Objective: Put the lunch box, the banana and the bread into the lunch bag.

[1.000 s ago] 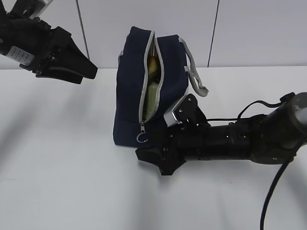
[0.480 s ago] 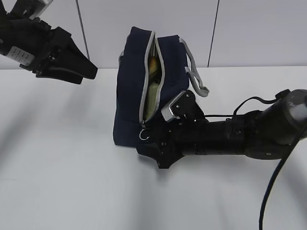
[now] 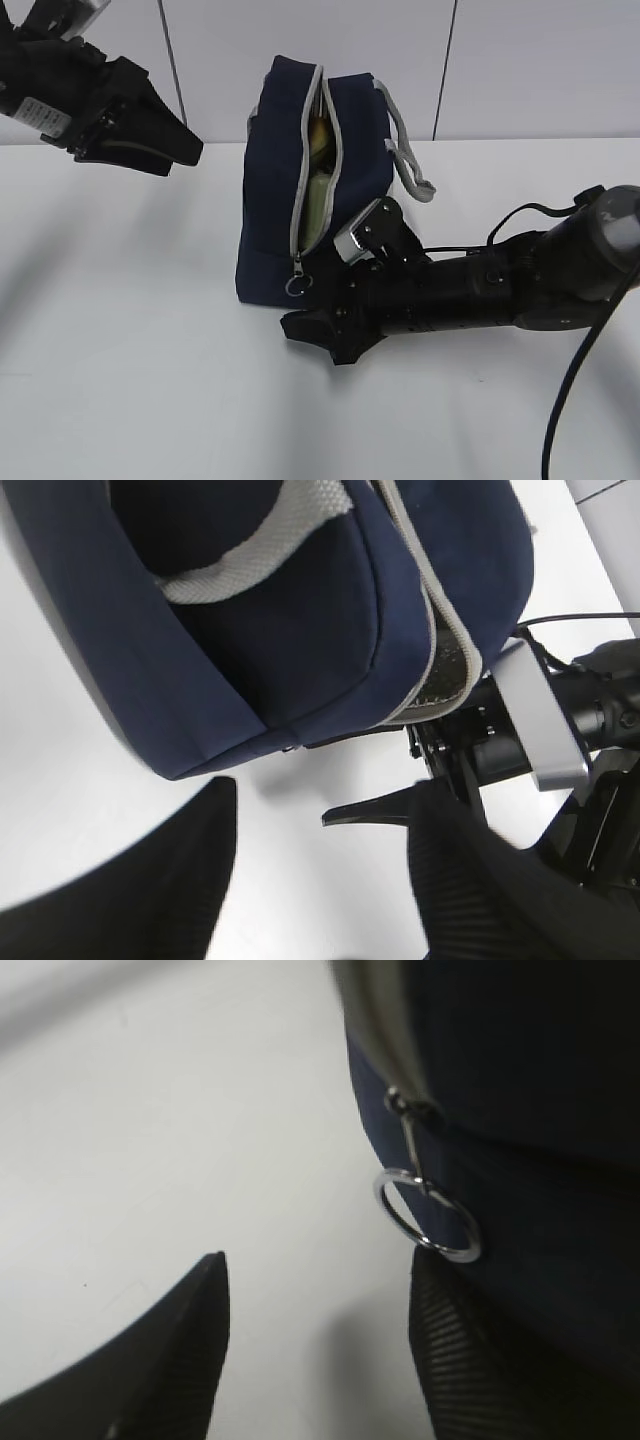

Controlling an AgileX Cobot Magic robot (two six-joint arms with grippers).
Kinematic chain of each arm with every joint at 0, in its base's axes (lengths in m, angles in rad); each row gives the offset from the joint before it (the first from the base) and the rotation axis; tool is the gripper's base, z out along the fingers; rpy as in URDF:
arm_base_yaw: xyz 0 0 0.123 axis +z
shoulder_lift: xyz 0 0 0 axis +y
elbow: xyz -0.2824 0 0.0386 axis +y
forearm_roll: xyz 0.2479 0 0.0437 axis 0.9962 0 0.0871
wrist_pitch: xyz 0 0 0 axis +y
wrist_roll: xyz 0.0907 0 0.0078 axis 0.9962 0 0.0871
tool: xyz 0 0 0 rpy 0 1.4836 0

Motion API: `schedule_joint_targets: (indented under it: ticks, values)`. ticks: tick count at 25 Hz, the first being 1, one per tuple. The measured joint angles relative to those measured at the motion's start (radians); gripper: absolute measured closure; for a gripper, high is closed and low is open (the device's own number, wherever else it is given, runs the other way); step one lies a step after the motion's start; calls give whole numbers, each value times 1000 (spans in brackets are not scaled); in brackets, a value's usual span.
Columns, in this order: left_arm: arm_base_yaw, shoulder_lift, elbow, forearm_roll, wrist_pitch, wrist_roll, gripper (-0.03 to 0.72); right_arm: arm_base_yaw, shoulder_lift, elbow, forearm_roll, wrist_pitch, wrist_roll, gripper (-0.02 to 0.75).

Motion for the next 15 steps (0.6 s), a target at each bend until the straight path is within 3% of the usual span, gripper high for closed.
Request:
schedule_joint_targets:
  ticks: [15]
  values:
    - [0,0,0,1,1,0,296,0,-13,0,0,73,28,313]
